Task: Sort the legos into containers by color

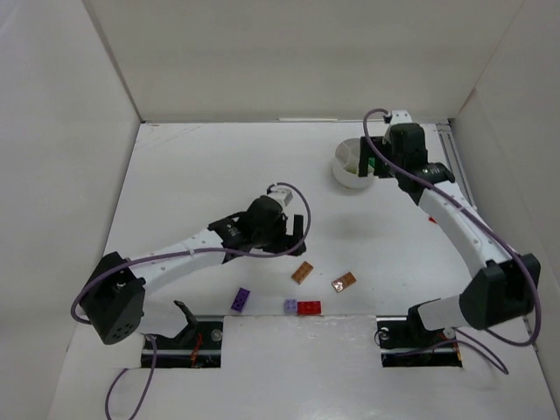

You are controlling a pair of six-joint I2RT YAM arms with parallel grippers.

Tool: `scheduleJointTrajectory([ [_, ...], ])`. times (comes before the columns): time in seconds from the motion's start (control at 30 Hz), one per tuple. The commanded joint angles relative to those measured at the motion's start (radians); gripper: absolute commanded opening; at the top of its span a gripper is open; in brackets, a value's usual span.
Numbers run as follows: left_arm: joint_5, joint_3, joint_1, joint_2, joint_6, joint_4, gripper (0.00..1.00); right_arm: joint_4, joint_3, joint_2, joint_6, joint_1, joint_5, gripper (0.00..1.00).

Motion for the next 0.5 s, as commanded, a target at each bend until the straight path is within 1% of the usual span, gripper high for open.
scheduleJointTrajectory([
  [0.0,-0.085,-0.087,-0.073,-0.062,-0.067,-0.086,0.88,0.060,-0.147,-0.116,0.077,0.052,-0.014,1.00],
  [0.03,-0.099,-0.104,-0.096,-0.071,-0.091,-0.097,0.86,0.046,-0.171,-0.170,0.077,0.066,-0.014,1.00],
  [0.1,-0.133,-0.133,-0.162,-0.080,-0.142,-0.149,0.84,0.035,-0.209,-0.213,0.086,0.106,-0.014,1.00],
  [0.13,-0.148,-0.142,-0.185,-0.094,-0.215,-0.175,0.83,0.024,-0.240,-0.230,0.097,0.120,-0.014,1.00],
  [0.17,-0.174,-0.151,-0.245,-0.094,-0.267,-0.210,0.82,0.014,-0.257,-0.262,0.097,0.133,0.000,1.00],
  [0.2,-0.252,-0.151,-0.274,-0.108,-0.332,-0.255,0.82,0.014,-0.272,-0.276,0.108,0.149,0.011,1.00],
  [0.23,-0.289,-0.138,-0.299,-0.108,-0.399,-0.366,0.82,0.014,-0.302,-0.288,0.108,0.173,0.022,1.00],
  [0.27,-0.322,-0.128,-0.313,-0.122,-0.561,-0.439,0.85,0.004,-0.316,-0.310,0.121,0.183,0.022,1.00],
  [0.3,-0.357,-0.128,-0.313,-0.122,-0.637,-0.511,0.85,0.004,-0.329,-0.310,0.122,0.192,0.022,1.00],
  [0.33,-0.371,-0.128,-0.313,-0.134,-0.712,-0.641,0.85,0.004,-0.342,-0.325,0.135,0.201,0.022,1.00],
  [0.37,-0.371,-0.128,-0.313,-0.145,-0.792,-0.659,0.85,0.004,-0.370,-0.334,0.135,0.210,0.022,1.00],
  [0.4,-0.371,-0.128,-0.346,-0.154,-0.870,-0.677,0.86,0.013,-0.382,-0.347,0.135,0.225,0.022,1.00],
  [0.47,-0.380,-0.128,-0.357,-0.163,-0.938,-0.714,0.86,0.023,-0.393,-0.347,0.135,0.236,0.022,1.00],
])
